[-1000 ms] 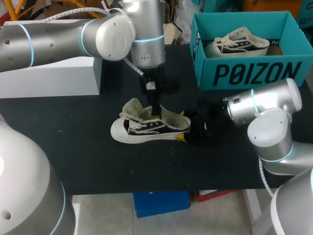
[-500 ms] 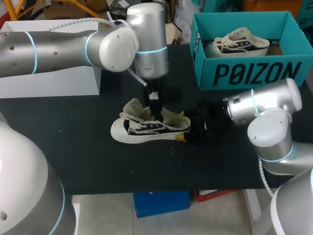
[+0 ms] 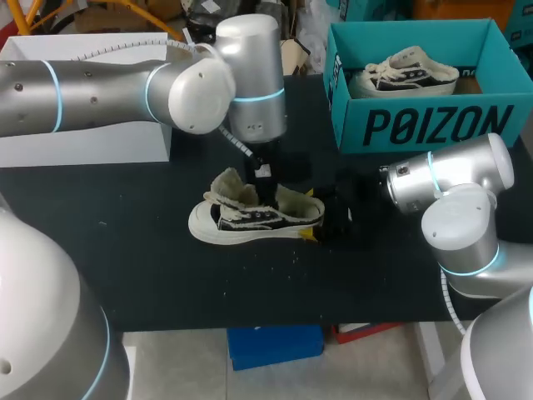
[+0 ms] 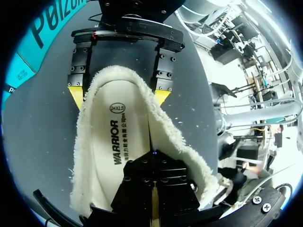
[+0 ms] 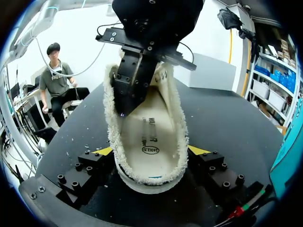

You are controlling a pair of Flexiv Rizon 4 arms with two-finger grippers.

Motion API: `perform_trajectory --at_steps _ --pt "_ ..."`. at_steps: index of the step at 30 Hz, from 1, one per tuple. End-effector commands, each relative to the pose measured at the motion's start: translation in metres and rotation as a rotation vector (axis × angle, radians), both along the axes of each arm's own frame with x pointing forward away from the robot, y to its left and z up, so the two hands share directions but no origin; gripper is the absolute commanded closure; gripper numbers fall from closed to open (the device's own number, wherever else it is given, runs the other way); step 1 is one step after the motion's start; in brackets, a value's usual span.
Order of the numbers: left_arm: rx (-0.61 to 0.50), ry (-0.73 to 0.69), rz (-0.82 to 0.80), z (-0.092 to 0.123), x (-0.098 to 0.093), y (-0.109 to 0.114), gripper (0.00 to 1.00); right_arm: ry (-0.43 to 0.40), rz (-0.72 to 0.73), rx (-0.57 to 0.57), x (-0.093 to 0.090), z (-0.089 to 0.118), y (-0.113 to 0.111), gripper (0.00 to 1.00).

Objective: Take the shoe out of the shoebox, open the shoe tongue, remove and reinsert the insole, then place the shoe into the shoebox

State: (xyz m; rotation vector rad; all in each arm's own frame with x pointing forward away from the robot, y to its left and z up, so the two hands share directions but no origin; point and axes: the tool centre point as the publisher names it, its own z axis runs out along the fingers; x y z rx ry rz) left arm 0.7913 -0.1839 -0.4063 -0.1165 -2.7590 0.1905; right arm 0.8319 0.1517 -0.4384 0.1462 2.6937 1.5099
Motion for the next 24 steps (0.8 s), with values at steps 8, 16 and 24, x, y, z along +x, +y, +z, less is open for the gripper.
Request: perform_trajectory --at_steps 8,16,24 --pt "-0.024 -0.021 0.019 -0.0051 -0.0038 0.0074 0.67 0.001 -0.002 0.000 0.0017 -0.0021 -0.0016 1.00" --pt "-0.009 -0.079 0.008 -0.0067 0.0005 0.0079 0.56 0.001 -0.002 0.000 0.0017 -0.0021 -0.0016 1.00" --pt "0.121 -0.324 0.036 -0.0065 0.0039 0.0116 0.69 0.001 -0.002 0.000 0.0017 -0.0021 -0.0016 1.00"
